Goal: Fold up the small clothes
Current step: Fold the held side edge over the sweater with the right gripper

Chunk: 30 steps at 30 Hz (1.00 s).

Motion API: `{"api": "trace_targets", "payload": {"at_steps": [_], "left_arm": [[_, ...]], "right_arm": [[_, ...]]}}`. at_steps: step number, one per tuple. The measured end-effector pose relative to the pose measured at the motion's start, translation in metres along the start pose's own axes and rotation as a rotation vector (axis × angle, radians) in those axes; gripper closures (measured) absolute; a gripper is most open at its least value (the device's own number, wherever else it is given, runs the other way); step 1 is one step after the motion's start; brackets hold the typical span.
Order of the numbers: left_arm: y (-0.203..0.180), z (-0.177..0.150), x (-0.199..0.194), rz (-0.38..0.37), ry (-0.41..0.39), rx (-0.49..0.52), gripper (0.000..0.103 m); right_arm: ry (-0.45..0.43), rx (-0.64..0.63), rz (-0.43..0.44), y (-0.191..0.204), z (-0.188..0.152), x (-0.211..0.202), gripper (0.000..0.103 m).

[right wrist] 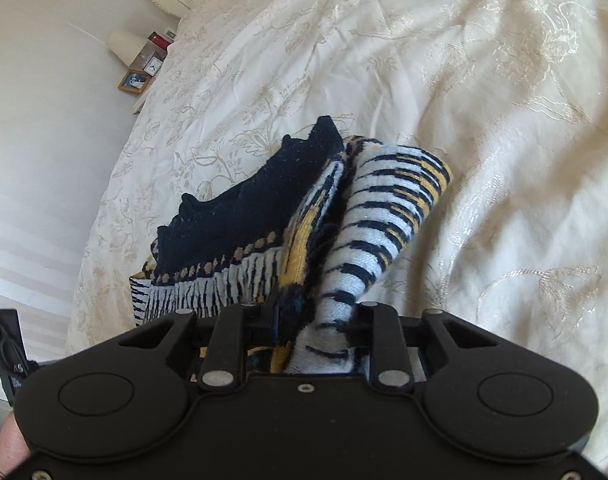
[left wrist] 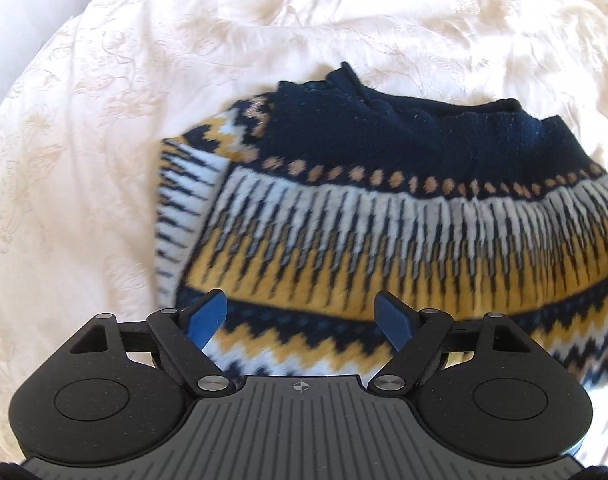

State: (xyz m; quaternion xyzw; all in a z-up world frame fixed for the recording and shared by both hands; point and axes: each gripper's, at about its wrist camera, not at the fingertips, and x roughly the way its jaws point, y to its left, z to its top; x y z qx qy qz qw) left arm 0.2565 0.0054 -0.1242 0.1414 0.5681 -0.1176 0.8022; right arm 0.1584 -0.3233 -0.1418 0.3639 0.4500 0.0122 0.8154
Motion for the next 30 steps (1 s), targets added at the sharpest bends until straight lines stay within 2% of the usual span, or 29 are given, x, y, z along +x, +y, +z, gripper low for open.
{"api": "trace_targets", "payload": {"at_steps": [5,10,15,22,30], "left_arm": [[0.037,-0.017,-0.012,-0.014,-0.018,0.02,0.022],[0.061,-0.016,-0.025,-0.047,-0.052,0.003,0.022],[0.091,-0.014,-0.027,-0.065,-0.078,-0.007,0.022],[0.131,-0.02,-0.021,-0.059,-0.065,-0.043,0.022],[0.167,-0.031,-0.011,-0.041,-0.03,-0.092,0.022]], "right_arm": [[-0.015,-0.055,-0.013,0.046,-0.002,0.008,0.07],[-0.032,-0.1,-0.008,0.095,-0.007,0.023,0.072],[-0.038,-0.144,0.043,0.148,-0.016,0.047,0.072],[0.064,-0.262,0.02,0.207,-0.045,0.109,0.073],[0.153,-0.426,-0.096,0.245,-0.078,0.158,0.073]]}}
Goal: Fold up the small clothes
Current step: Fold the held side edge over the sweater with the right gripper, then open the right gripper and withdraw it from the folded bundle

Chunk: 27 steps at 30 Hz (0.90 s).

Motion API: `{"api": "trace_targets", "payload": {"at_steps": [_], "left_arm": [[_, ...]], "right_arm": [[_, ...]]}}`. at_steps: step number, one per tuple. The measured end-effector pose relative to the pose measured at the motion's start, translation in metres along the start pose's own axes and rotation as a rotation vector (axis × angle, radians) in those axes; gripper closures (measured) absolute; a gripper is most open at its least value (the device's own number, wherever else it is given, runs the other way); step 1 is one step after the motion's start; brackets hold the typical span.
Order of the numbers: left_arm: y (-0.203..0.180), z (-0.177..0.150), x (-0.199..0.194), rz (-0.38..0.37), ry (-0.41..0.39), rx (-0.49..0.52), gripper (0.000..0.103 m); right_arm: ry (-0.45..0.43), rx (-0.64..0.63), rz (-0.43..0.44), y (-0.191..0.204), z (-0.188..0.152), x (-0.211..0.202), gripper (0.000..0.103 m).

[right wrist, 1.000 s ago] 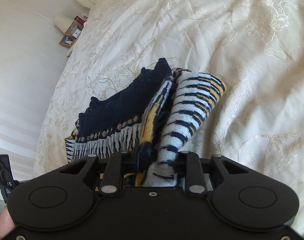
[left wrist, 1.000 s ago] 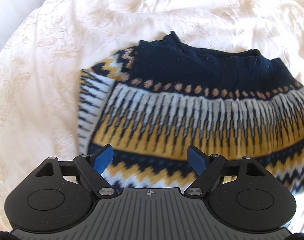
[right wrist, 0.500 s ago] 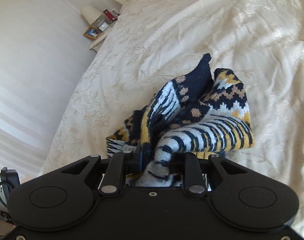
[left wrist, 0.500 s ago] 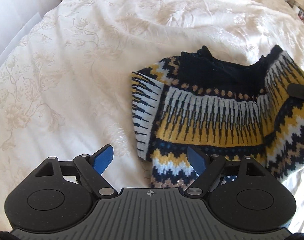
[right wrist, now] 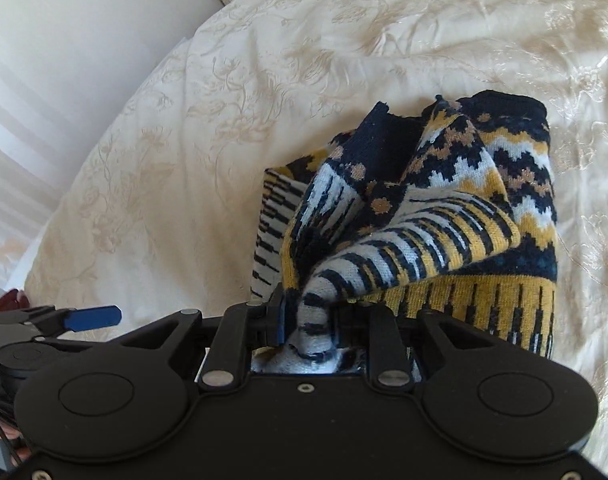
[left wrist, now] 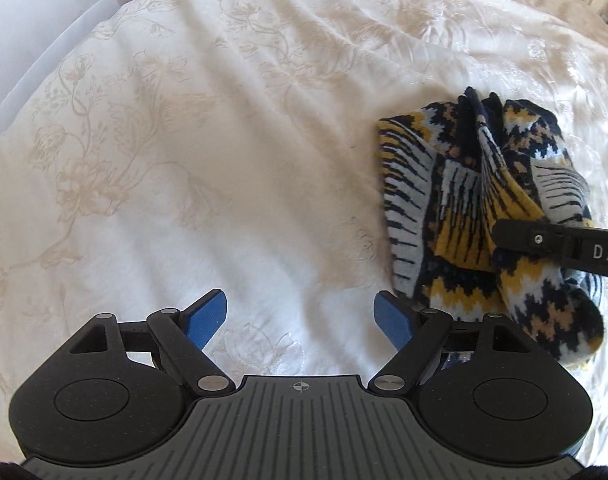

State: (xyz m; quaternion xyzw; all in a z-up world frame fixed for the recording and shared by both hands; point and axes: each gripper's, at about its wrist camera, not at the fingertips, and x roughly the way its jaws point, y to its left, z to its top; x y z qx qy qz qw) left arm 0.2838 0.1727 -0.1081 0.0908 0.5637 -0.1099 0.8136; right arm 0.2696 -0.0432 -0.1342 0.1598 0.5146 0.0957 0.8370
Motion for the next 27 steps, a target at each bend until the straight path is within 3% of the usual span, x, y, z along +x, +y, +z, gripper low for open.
{"api": "trace_targets", "payload": {"at_steps": [7,9,12,16,22,27], "left_arm": [[0.013,0.0,0.005,-0.001,0.02,-0.035,0.022],[0.013,0.001,0.007,-0.001,0.024,-0.037,0.022],[0.013,0.004,0.007,-0.005,0.019,-0.033,0.022],[0.014,0.009,0.004,-0.004,0.009,-0.022,0.022],[0.012,0.021,-0.004,-0.016,-0.009,-0.019,0.022],[-0.001,0.033,-0.012,-0.042,-0.043,0.011,0.022]], "right_arm": [[0.047,-0.156,-0.047,0.032,-0.004,0.015,0.071],[0.046,-0.187,-0.047,0.037,-0.006,0.017,0.061],[-0.014,-0.164,0.024,0.038,-0.009,0.005,0.052],[-0.096,-0.164,0.105,0.039,-0.014,-0.015,0.051],[-0.156,-0.074,0.074,0.02,-0.019,-0.038,0.05],[-0.13,-0.017,0.043,-0.004,-0.032,-0.046,0.049]]}}
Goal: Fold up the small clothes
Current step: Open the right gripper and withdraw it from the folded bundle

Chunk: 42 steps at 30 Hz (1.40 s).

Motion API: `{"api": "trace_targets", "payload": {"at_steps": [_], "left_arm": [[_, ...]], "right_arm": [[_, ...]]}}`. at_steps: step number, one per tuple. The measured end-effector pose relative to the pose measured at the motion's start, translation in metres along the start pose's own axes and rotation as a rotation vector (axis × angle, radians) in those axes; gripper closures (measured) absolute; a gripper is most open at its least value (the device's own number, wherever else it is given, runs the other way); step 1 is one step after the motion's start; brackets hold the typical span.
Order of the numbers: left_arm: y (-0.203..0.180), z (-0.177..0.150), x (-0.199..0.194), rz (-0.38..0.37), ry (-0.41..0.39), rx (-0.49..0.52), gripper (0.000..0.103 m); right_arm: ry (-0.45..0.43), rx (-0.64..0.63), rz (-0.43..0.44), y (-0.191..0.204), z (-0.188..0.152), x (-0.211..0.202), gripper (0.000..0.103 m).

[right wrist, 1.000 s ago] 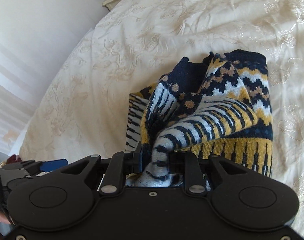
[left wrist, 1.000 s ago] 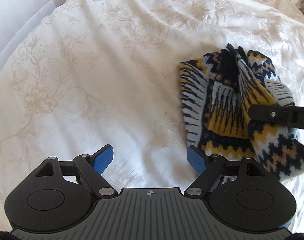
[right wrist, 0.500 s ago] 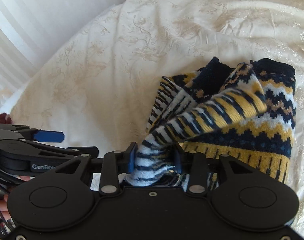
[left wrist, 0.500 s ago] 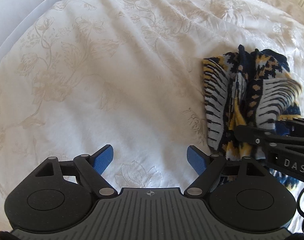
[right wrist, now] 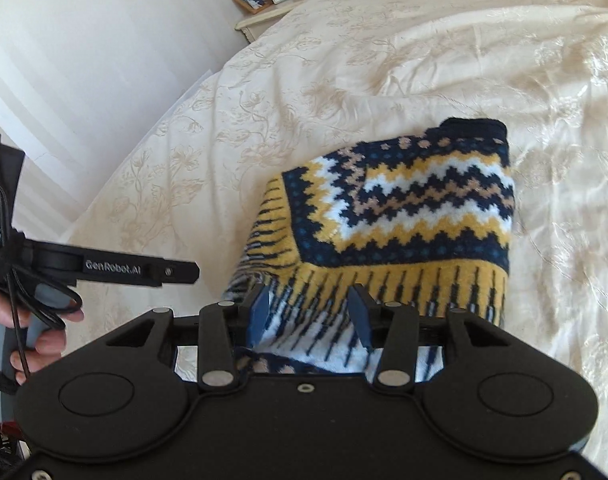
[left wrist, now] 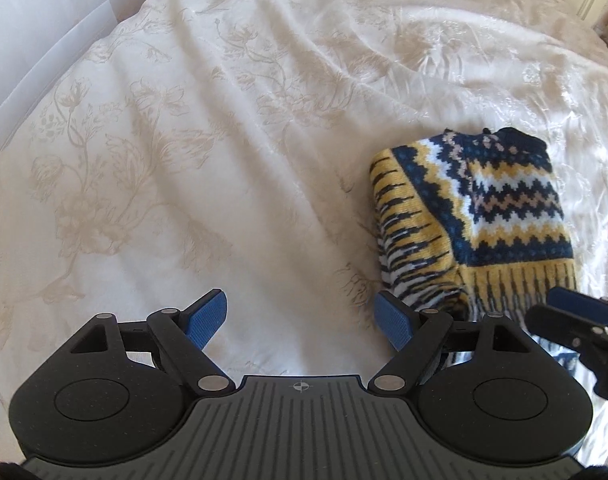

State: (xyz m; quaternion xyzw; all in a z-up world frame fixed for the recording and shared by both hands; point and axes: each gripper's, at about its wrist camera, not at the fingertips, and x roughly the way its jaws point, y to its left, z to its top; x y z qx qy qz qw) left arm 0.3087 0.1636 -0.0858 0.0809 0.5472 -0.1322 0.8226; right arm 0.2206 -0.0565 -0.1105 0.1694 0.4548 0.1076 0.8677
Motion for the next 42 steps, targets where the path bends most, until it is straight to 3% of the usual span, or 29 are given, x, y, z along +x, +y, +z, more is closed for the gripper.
{"api": "trace_targets", "payload": {"at_steps": [6,13,18,22,24,26,30,35,39,42], "left_arm": [[-0.033,0.007,-0.002,-0.048,-0.028,0.094,0.022],[-0.067,-0.003,0.009,-0.082,-0.02,0.176,0.022],[-0.06,-0.017,0.037,-0.001,0.033,0.203,0.022],[-0.041,-0.028,0.055,-0.006,0.079,0.179,0.022],[-0.038,-0.03,0.06,0.065,0.101,0.198,0.024],[-0.029,-0.03,0.057,0.087,0.1,0.177,0.028],[-0.007,-0.031,0.035,0.049,0.06,0.064,0.028],[-0.006,-0.04,0.012,0.037,0.009,0.071,0.028],[-0.017,-0.04,0.007,0.016,-0.007,0.081,0.028],[-0.022,-0.04,0.008,0.009,-0.008,0.082,0.028]], "right_arm": [[0.125,0.069,-0.119,-0.042,-0.035,0.008,0.049],[0.124,0.084,-0.125,-0.047,-0.046,0.003,0.049],[0.109,0.133,-0.12,-0.056,-0.047,0.002,0.05],[0.112,0.126,-0.119,-0.056,-0.046,0.001,0.05],[0.109,0.123,-0.129,-0.055,-0.046,-0.002,0.049],[0.09,0.119,-0.131,-0.051,-0.045,-0.009,0.046],[0.034,0.057,-0.134,-0.037,-0.043,-0.023,0.042],[-0.008,-0.025,-0.072,-0.016,-0.04,-0.024,0.04],[0.024,-0.128,-0.026,0.004,-0.04,0.0,0.035],[0.106,-0.223,0.029,0.02,-0.053,0.026,0.035]]}}
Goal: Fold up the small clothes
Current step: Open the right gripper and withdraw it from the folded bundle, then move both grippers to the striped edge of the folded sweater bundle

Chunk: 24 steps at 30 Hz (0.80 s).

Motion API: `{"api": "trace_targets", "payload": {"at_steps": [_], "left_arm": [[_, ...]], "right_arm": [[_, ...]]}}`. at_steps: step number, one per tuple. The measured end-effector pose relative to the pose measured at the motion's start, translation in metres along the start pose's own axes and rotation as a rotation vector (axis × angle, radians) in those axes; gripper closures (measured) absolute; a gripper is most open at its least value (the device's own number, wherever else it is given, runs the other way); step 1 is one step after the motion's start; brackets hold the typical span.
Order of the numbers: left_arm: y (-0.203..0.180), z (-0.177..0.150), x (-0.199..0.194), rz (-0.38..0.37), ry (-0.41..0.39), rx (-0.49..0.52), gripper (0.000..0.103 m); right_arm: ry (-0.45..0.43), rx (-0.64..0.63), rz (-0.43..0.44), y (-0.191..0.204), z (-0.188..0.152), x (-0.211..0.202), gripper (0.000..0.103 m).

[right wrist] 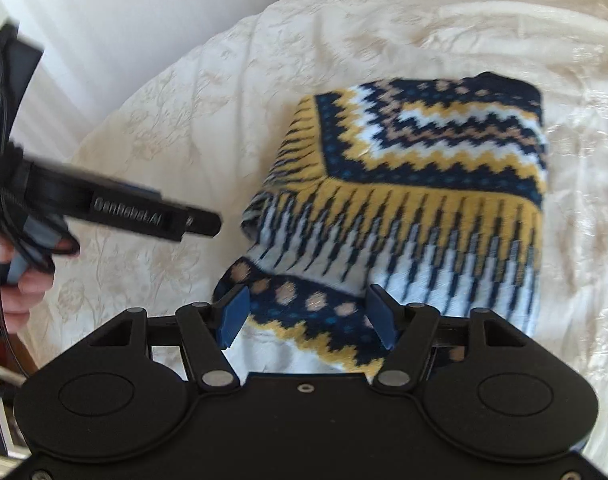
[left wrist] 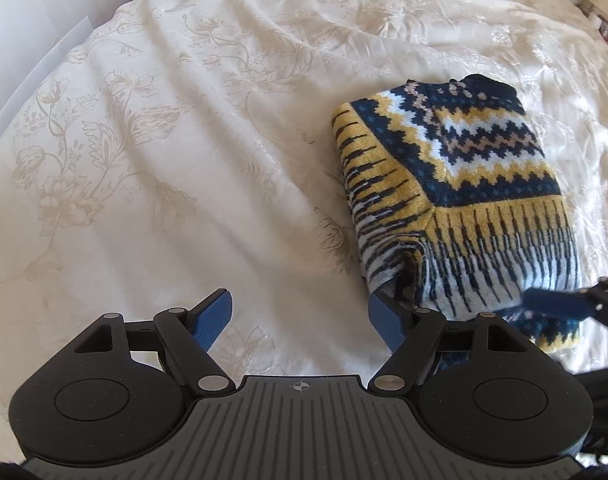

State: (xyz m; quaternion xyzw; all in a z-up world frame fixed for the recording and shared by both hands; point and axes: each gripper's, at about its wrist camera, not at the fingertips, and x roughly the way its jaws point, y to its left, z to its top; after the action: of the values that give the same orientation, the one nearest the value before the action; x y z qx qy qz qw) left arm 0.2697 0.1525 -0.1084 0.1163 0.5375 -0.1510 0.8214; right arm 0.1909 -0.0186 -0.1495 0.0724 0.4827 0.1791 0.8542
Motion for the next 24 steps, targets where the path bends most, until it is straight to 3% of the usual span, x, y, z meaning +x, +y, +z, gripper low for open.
{"api": "trace_targets", "payload": {"at_steps": [4,7,12,17,21,24], "left_arm": [[-0.005,0.001,0.0,-0.009,-0.007,0.007,0.028],[-0.011,0.002,-0.003,-0.021,-0.022,0.021,0.028],[-0.036,0.003,-0.007,-0.048,-0.066,0.069,0.028],[-0.059,0.0,-0.002,-0.052,-0.108,0.079,0.028],[-0.068,-0.007,0.029,0.063,-0.041,0.078,0.028],[-0.063,-0.013,0.04,0.069,-0.023,0.013,0.026]], "right_arm": [[0.102,-0.169,0.115,0.031,-0.016,0.019,0.035],[0.085,-0.156,0.121,0.035,-0.026,0.006,0.035],[-0.019,0.014,0.048,0.003,-0.034,-0.034,0.033],[-0.096,0.094,-0.055,-0.046,-0.028,-0.067,0.03],[-0.137,0.122,-0.103,-0.081,-0.019,-0.078,0.03],[-0.17,0.141,-0.114,-0.11,-0.005,-0.078,0.029]]}}
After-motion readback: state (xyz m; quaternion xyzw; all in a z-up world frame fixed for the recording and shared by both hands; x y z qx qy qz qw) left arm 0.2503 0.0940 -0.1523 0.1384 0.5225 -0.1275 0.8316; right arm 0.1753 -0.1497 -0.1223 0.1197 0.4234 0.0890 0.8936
